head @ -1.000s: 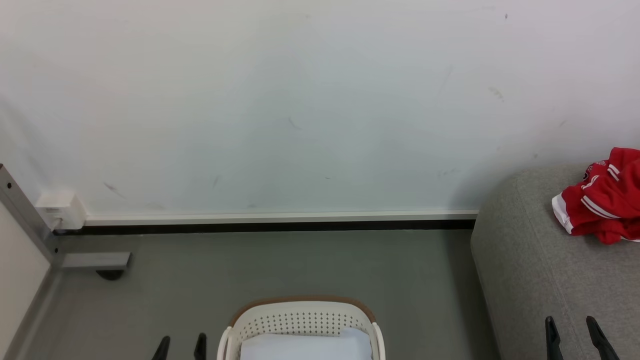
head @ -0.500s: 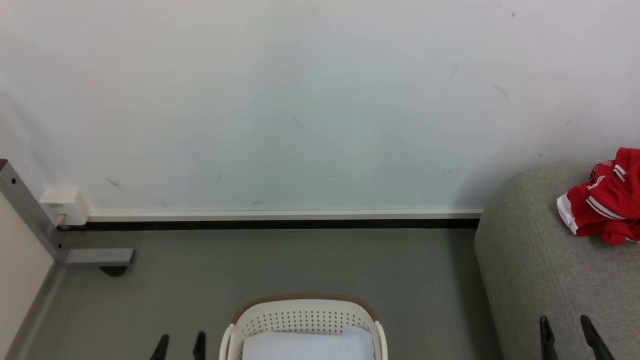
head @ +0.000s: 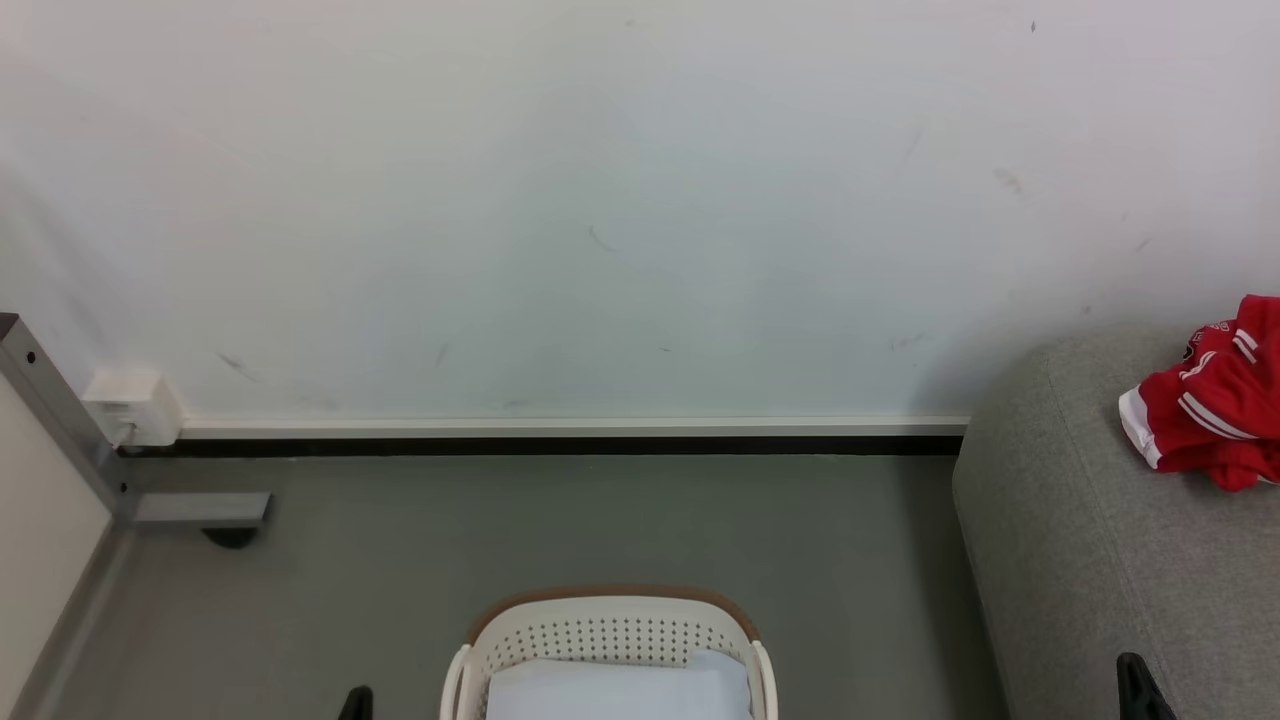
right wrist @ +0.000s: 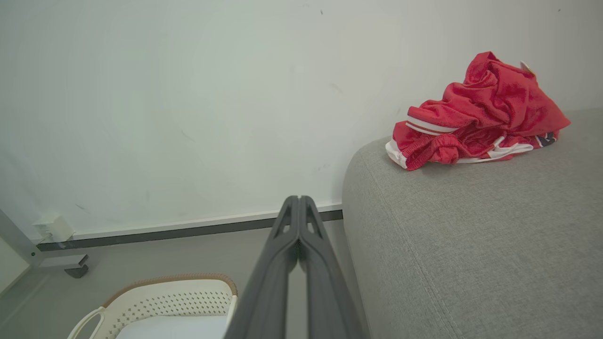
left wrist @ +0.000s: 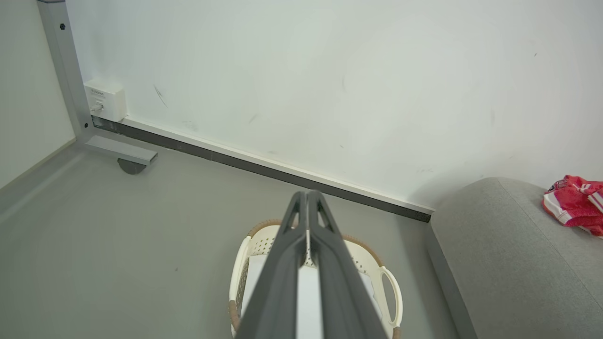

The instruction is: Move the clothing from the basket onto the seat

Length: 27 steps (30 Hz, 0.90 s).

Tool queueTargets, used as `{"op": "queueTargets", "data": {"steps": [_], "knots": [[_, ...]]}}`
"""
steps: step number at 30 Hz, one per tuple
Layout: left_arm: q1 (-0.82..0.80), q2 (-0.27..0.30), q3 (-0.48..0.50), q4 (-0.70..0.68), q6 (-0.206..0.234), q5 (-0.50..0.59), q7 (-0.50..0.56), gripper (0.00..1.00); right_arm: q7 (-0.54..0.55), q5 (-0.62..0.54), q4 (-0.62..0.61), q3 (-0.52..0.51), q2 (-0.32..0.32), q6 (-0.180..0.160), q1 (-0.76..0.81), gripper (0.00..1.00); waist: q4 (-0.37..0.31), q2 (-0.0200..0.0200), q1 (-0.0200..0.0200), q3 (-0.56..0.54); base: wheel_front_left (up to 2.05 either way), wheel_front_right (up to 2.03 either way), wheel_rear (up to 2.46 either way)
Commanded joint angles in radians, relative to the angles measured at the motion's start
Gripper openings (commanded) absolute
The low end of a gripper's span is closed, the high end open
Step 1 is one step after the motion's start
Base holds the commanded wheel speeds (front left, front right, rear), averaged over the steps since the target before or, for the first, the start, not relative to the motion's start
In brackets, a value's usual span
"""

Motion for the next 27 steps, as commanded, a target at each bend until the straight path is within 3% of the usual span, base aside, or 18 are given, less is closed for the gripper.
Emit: {"op": "queueTargets", "data": {"steps": [1, 27], "knots": [[-0.030, 0.004, 0.008, -0.016, -0.001, -0.060, 0.012, 0.00, 0.012, 0.063, -0.011, -0.006, -0.007, 0.000, -0.034, 0.00, 0.000, 0.0000, 0.0000, 0.001, 0.00, 0.00, 0.00], [-0.092, 0.007, 0.036, -0.032, -0.002, -0.469, 0.119, 0.00, 0.120, 0.487, 0.007, -0.016, -0.009, -0.001, -0.107, 0.00, 0.007, 0.0000, 0.0000, 0.017, 0.00, 0.00, 0.00]]}}
